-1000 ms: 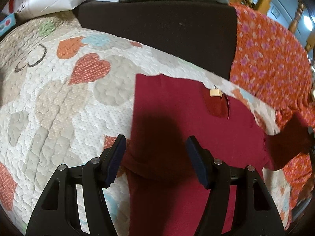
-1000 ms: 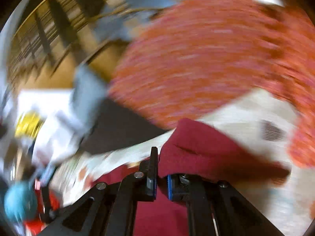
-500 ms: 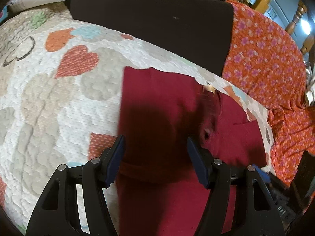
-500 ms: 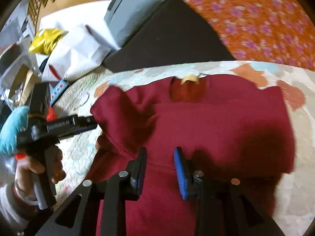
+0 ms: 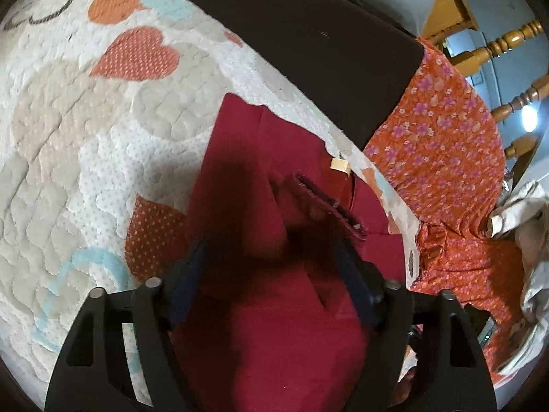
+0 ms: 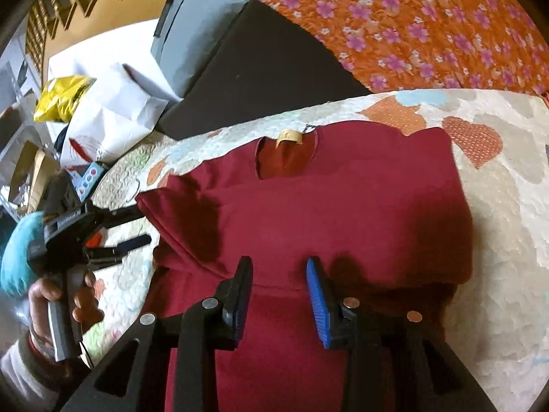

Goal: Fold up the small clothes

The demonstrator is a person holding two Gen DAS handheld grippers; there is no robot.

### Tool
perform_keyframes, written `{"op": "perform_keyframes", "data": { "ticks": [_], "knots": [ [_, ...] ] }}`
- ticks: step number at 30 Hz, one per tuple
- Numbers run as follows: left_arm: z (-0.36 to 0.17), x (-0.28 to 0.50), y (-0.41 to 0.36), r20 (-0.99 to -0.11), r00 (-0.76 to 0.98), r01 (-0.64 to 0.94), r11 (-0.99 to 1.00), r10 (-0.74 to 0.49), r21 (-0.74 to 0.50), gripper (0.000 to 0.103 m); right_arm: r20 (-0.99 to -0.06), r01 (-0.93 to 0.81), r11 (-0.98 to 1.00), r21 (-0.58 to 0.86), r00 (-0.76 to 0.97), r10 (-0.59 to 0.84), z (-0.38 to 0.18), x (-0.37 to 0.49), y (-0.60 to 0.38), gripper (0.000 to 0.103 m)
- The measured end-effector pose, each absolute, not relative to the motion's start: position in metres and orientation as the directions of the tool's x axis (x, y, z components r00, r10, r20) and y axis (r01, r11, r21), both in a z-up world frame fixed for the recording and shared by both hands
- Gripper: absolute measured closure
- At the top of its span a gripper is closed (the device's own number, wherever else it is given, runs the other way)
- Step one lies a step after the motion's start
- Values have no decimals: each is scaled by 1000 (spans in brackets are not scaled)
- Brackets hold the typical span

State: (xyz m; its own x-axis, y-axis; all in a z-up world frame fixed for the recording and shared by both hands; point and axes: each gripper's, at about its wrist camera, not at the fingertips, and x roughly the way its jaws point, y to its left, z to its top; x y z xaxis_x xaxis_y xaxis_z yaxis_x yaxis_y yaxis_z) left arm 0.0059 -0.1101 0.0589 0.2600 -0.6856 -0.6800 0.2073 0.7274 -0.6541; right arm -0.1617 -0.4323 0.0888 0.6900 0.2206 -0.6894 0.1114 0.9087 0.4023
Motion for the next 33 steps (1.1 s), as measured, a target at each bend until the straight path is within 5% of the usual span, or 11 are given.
{"op": "perform_keyframes", "data": {
  "ticks": [8,20,21,23,26,33],
  "knots": [
    [72,2,-96,-615,300,199,678,-729,-707,24,-682,151,892,426,701,207,90,-166,-445,72],
    [45,3,-129,-679,206,240,709,-705,-663,25,-675,184,873,452,710,200,91,-171,-454,72],
    [43,3,-132,-680,205,252,709,-704,-659,28,-674,197,870,453,714,189,93,-173,-457,72],
    [43,2,-143,-698,205,298,723,-687,-624,62,-674,231,866,444,723,153,95,-178,-466,72],
    [52,0,-157,-712,221,363,734,-666,-574,88,-687,314,857,407,724,61,94,-186,-483,72],
    [96,8,-145,-633,342,424,715,-695,-556,92,-715,351,887,300,698,-34,100,-174,-492,82]
  ]
}}
